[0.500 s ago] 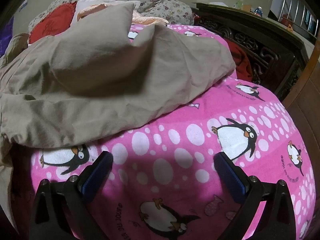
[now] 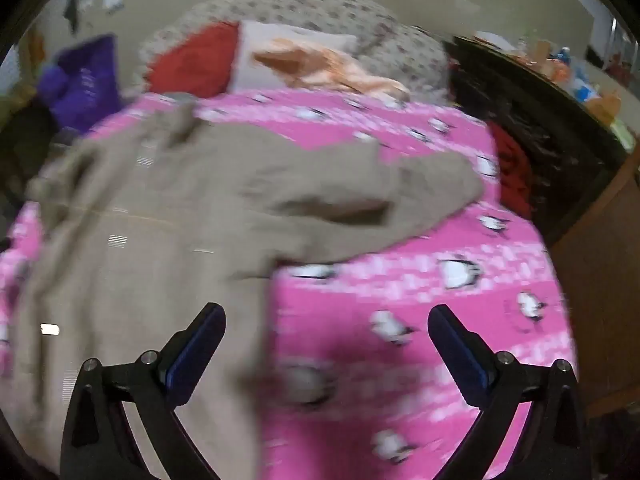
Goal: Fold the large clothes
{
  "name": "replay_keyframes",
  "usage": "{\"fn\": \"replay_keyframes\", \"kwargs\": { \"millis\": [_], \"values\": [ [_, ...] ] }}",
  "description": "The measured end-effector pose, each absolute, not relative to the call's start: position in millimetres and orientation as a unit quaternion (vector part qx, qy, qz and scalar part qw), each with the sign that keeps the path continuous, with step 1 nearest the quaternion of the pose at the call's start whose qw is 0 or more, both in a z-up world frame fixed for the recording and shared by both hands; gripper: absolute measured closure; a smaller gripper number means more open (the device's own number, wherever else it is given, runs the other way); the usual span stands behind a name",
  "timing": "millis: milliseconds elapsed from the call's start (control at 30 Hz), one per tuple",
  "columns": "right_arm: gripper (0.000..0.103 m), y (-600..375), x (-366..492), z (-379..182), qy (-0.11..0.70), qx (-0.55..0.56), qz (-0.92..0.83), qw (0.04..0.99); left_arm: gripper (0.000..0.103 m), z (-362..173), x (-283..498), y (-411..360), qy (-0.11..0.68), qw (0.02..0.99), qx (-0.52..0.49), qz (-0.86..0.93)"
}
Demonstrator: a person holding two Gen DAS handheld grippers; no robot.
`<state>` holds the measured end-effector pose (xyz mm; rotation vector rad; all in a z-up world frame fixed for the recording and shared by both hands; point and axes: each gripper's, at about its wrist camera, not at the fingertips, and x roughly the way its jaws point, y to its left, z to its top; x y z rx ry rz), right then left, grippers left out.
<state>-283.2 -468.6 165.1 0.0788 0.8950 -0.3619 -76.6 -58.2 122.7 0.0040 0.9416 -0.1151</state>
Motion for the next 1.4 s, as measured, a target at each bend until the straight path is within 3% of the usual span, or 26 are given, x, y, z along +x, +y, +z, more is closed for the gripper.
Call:
{"fn": "replay_keyframes", "kwargs": {
  "millis": [300, 833, 1400],
  "values": [
    [0.001, -385.6, -263.9, 197.0, 0.397, 0.084, -0.113, 0.907, 0.000, 173.3, -112.5, -123.7, 0.427, 0.894, 0.010, -0.139],
    [0.001, -355.8, -249.2, 154.9, 0.406, 0.080, -0.163, 0.896, 0.000, 119.2, -147.3, -170.6, 0.446, 0.884, 0.026, -0.139],
    [0.001, -355.4, -243.6, 145.8, 0.412, 0.098, -0.160, 0.892, 0.000, 120.6, -144.3, -168.1, 0.434, 0.892, 0.028, -0.127]
  ]
}}
